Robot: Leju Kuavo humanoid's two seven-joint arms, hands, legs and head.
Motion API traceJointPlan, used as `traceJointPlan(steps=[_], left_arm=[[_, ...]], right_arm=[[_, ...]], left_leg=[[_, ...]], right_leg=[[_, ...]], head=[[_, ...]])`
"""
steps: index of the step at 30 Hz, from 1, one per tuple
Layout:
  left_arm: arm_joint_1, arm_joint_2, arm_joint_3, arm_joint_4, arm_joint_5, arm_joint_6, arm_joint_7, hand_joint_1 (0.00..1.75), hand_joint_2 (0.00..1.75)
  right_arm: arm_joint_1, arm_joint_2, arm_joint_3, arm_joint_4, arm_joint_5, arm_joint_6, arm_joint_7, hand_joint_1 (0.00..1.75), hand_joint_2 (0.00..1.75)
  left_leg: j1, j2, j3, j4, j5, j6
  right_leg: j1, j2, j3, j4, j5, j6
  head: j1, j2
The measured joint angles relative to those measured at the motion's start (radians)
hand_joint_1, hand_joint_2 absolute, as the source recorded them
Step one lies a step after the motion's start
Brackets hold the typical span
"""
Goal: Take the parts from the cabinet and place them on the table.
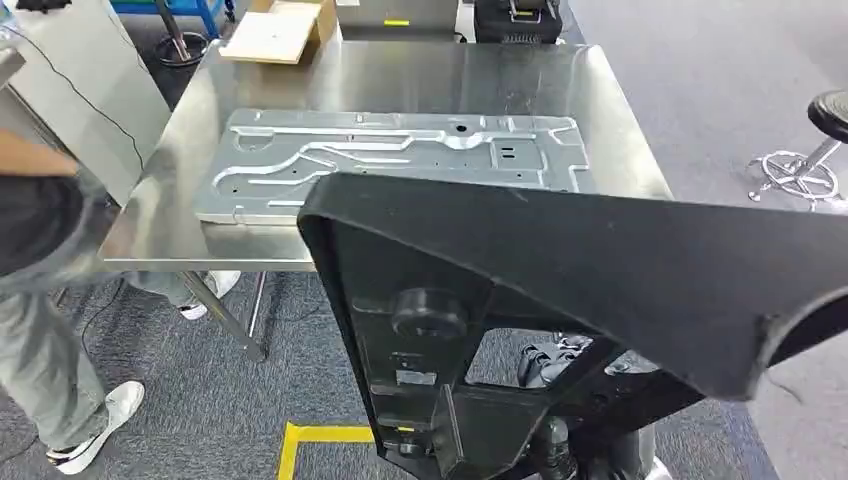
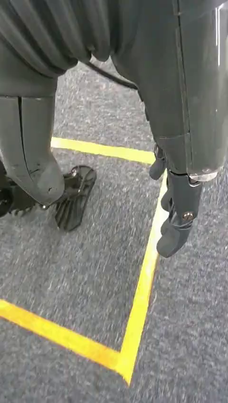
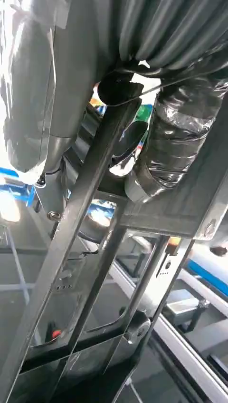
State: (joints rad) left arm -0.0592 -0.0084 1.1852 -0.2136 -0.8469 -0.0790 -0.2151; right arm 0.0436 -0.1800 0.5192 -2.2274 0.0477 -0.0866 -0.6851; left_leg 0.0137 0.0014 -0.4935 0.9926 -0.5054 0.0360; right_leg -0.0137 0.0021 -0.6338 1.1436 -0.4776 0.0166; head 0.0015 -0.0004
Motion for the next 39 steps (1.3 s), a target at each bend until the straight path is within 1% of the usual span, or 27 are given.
traceJointPlan(steps=[1, 2, 5, 7, 8, 11, 12, 13, 14, 16, 17, 18, 21, 22, 23, 24, 26, 27, 28, 29, 31, 32, 33, 35, 37, 38, 39], left_arm=[[0.0, 0.0, 0.0, 0.0, 0.0, 0.0, 0.0, 0.0, 1.75], [-0.003, -0.002, 0.001, 0.0, 0.0, 0.0, 0.0, 0.0, 1.75], [-0.003, -0.002, 0.001, 0.0, 0.0, 0.0, -0.001, 0.0, 1.75], [-0.006, -0.002, 0.001, 0.0, 0.0, -0.001, -0.001, 0.0, 1.75], [-0.006, -0.002, 0.001, 0.0, 0.0, -0.001, -0.002, 0.0, 1.75], [-0.004, -0.001, 0.002, 0.0, 0.0, 0.0, -0.001, 0.0, 1.75], [-0.002, -0.001, 0.002, 0.0, 0.0, 0.0, -0.001, 0.0, 1.75], [0.0, -0.001, 0.002, 0.0, 0.0, 0.0, -0.001, 0.0, 1.75], [0.0, -0.001, 0.002, 0.0, 0.0, 0.0, -0.001, 0.0, 1.75], [0.0, 0.0, 0.003, 0.0, 0.0, 0.0, -0.001, 0.0, 1.75], [0.0, 0.0, 0.004, 0.0, 0.0, 0.0, -0.001, 0.0, 1.75], [0.0, 0.0, 0.005, 0.0, 0.001, 0.0, -0.002, 0.0, 1.75], [-0.001, 0.0, 0.006, 0.0, 0.003, 0.0, -0.003, 0.0, 1.75], [-0.001, -0.001, 0.007, 0.0, 0.003, 0.0, -0.004, 0.0, 1.75], [-0.002, -0.001, 0.007, 0.0, 0.003, 0.0, -0.005, 0.0, 1.75], [-0.003, -0.001, 0.008, 0.0, 0.003, 0.0, -0.005, 0.0, 1.75], [-0.003, -0.002, 0.009, 0.0, 0.003, 0.0, -0.005, 0.0, 1.75], [-0.003, -0.002, 0.01, 0.0, 0.003, 0.0, -0.005, 0.0, 1.75], [-0.002, -0.002, 0.011, 0.0, 0.002, 0.0, -0.005, 0.0, 1.75], [-0.002, -0.002, 0.013, 0.0, 0.002, 0.0, -0.006, 0.0, 1.75], [-0.003, -0.004, 0.015, 0.0, 0.002, 0.0, -0.008, 0.0, 1.75], [-0.003, -0.006, 0.016, 0.0, 0.002, 0.0, -0.009, 0.0, 1.75], [-0.007, -0.009, 0.018, 0.0, 0.002, 0.0, -0.01, 0.0, 1.75], [-0.008, -0.01, 0.022, 0.0, 0.001, 0.0, -0.012, 0.0, 1.75], [-0.01, -0.011, 0.023, 0.0, 0.001, 0.0, -0.013, 0.0, 1.75], [-0.011, -0.012, 0.023, 0.0, 0.001, 0.0, -0.015, 0.0, 1.75], [-0.013, -0.012, 0.023, 0.0, 0.001, -0.002, -0.017, 0.0, 1.75]], right_arm=[[0.0, 0.0, 0.0, 0.0, 0.002, 0.0, 0.0, 1.75, 1.75], [0.0, 0.0, -0.001, 0.0, 0.003, 0.0, 0.001, 1.75, 1.75], [0.0, 0.0, -0.002, -0.002, 0.006, 0.001, 0.002, 1.75, 1.75], [0.001, 0.0, -0.002, -0.004, 0.007, 0.001, 0.002, 1.75, 1.75], [0.0, 0.0, -0.002, -0.005, 0.007, 0.001, 0.002, 1.75, 1.75], [0.001, 0.0, -0.002, -0.005, 0.008, 0.001, 0.002, 1.75, 1.75], [0.001, 0.0, -0.002, -0.005, 0.008, 0.001, 0.002, 1.75, 1.75], [0.001, 0.0, -0.002, -0.005, 0.008, 0.001, 0.002, 1.75, 1.75], [0.001, 0.0, -0.002, -0.005, 0.008, 0.001, 0.002, 1.75, 1.75], [0.001, 0.0, -0.002, -0.005, 0.008, 0.001, 0.002, 1.75, 1.75], [0.0, 0.0, -0.002, -0.005, 0.008, 0.001, 0.002, 1.75, 1.75], [-0.001, 0.0, -0.002, -0.005, 0.008, 0.001, 0.002, 1.75, 1.75], [-0.002, 0.0, -0.002, -0.005, 0.011, 0.001, 0.004, 1.75, 1.75], [-0.002, 0.0, -0.001, -0.005, 0.011, 0.001, 0.005, 1.75, 1.75], [-0.003, 0.0, -0.001, -0.005, 0.011, 0.001, 0.005, 1.75, 1.75], [-0.006, 0.0, -0.001, -0.005, 0.011, 0.001, 0.005, 1.75, 1.75], [-0.004, 0.0, -0.001, -0.005, 0.011, 0.001, 0.008, 1.75, 1.75], [-0.004, 0.0, -0.001, -0.005, 0.011, 0.0, 0.009, 1.75, 1.75], [-0.004, 0.0, -0.001, -0.005, 0.011, 0.0, 0.011, 1.75, 1.75], [-0.004, 0.0, -0.001, -0.005, 0.011, 0.0, 0.012, 1.75, 1.75], [-0.004, 0.0, -0.001, -0.005, 0.011, -0.001, 0.013, 1.75, 1.75], [-0.005, 0.0, -0.001, -0.005, 0.012, -0.001, 0.014, 1.75, 1.75], [-0.005, 0.0, -0.001, -0.003, 0.015, -0.002, 0.017, 1.75, 1.75], [-0.007, 0.0, 0.0, -0.002, 0.022, -0.005, 0.022, 1.75, 1.75], [-0.007, 0.0, 0.0, -0.002, 0.029, -0.005, 0.022, 1.75, 1.75], [-0.007, 0.0, 0.0, -0.003, 0.035, -0.006, 0.022, 1.75, 1.75], [-0.008, -0.001, 0.0, -0.002, 0.042, -0.009, 0.022, 1.75, 1.75]], left_leg=[[0.0, 0.0, 0.006, -0.002, -0.008, -0.004], [-0.004, 0.0, 0.013, -0.004, -0.015, -0.011], [-0.001, 0.004, 0.016, -0.019, -0.021, -0.027], [0.0, 0.006, 0.028, -0.017, -0.029, -0.038], [-0.001, 0.005, 0.012, 0.026, -0.05, -0.04], [0.0, 0.005, -0.136, 0.282, -0.151, -0.051], [0.0, 0.005, -0.17, 0.325, -0.149, -0.053], [0.0, 0.005, -0.181, 0.317, -0.118, -0.053], [0.0, 0.005, -0.169, 0.262, -0.061, -0.051], [0.0, 0.005, -0.111, 0.079, 0.07, -0.044], [-0.002, 0.005, -0.095, 0.046, 0.073, -0.038], [-0.006, 0.004, -0.081, 0.017, 0.068, -0.036], [-0.006, 0.002, -0.082, 0.015, 0.051, -0.016], [0.002, 0.002, -0.073, 0.006, 0.052, -0.009], [0.002, 0.002, -0.066, 0.005, 0.047, -0.003], [0.002, 0.003, -0.063, 0.005, 0.042, 0.004], [0.001, 0.004, -0.055, 0.005, 0.032, 0.007], [0.001, 0.004, -0.048, 0.005, 0.026, 0.006], [0.001, 0.003, -0.039, 0.005, 0.018, 0.005], [0.001, 0.001, -0.025, 0.005, 0.009, 0.004], [0.001, -0.002, 0.005, 0.005, -0.01, -0.001], [0.001, -0.002, 0.012, 0.002, -0.018, -0.005], [-0.006, -0.003, 0.018, 0.002, -0.026, -0.013], [0.002, -0.003, 0.016, -0.01, -0.027, -0.023], [-0.005, 0.004, 0.032, -0.023, -0.033, -0.036], [0.001, 0.003, 0.032, -0.004, -0.04, -0.039], [0.001, 0.002, 0.003, 0.055, -0.067, -0.041]], right_leg=[[0.003, -0.003, 0.03, -0.087, 0.049, -0.009], [0.014, -0.006, 0.04, -0.109, 0.033, -0.018], [0.017, -0.001, 0.045, -0.13, 0.023, -0.028], [0.003, 0.001, 0.065, -0.154, 0.028, -0.037], [0.004, 0.001, 0.074, -0.16, 0.023, -0.044], [0.007, -0.001, 0.092, -0.16, 0.006, -0.054], [0.007, 0.001, 0.1, -0.16, -0.001, -0.054], [0.007, 0.003, 0.111, -0.16, -0.009, -0.052], [0.007, 0.004, 0.125, -0.159, -0.019, -0.051], [0.008, 0.004, 0.156, -0.157, -0.043, -0.045], [0.007, 0.003, 0.161, -0.161, -0.048, -0.041], [0.019, 0.008, 0.161, -0.152, -0.058, -0.033], [0.016, 0.008, 0.164, -0.163, -0.064, -0.019], [0.015, 0.007, 0.169, -0.159, -0.073, -0.012], [0.012, 0.003, 0.16, -0.125, -0.086, -0.005], [0.01, 0.003, 0.123, -0.061, -0.113, 0.0], [0.005, 0.003, 0.015, 0.111, -0.173, 0.009], [0.004, 0.003, -0.033, 0.171, -0.178, 0.011], [0.002, 0.003, -0.053, 0.176, -0.153, 0.012], [0.0, 0.003, -0.049, 0.136, -0.102, 0.011], [0.001, 0.002, 0.001, -0.02, 0.021, 0.002], [0.005, 0.001, 0.021, -0.094, 0.056, -0.007], [0.016, 0.0, 0.029, -0.101, 0.044, -0.017], [0.02, -0.001, 0.037, -0.122, 0.029, -0.024], [0.009, 0.004, 0.051, -0.14, 0.028, -0.035], [0.007, 0.004, 0.063, -0.15, 0.027, -0.038], [0.006, 0.0, 0.072, -0.153, 0.022, -0.047]], head=[[0.0, 0.0], [0.0, 0.0], [0.0, 0.0], [0.0, 0.0], [0.0, 0.0], [0.0, 0.0], [0.0, 0.0], [0.0, 0.0], [0.0, 0.0], [0.0, 0.0], [0.0, 0.0], [0.0, 0.0], [0.0, 0.0], [-0.001, 0.0], [0.0, 0.0], [0.0, 0.0], [0.0, 0.0], [0.0, 0.0], [0.0, 0.0], [0.0, 0.0], [0.0, 0.0], [0.0, 0.0], [0.0, 0.0], [0.0, 0.0], [0.0, 0.0], [0.0, 0.0], [0.0, 0.0]])
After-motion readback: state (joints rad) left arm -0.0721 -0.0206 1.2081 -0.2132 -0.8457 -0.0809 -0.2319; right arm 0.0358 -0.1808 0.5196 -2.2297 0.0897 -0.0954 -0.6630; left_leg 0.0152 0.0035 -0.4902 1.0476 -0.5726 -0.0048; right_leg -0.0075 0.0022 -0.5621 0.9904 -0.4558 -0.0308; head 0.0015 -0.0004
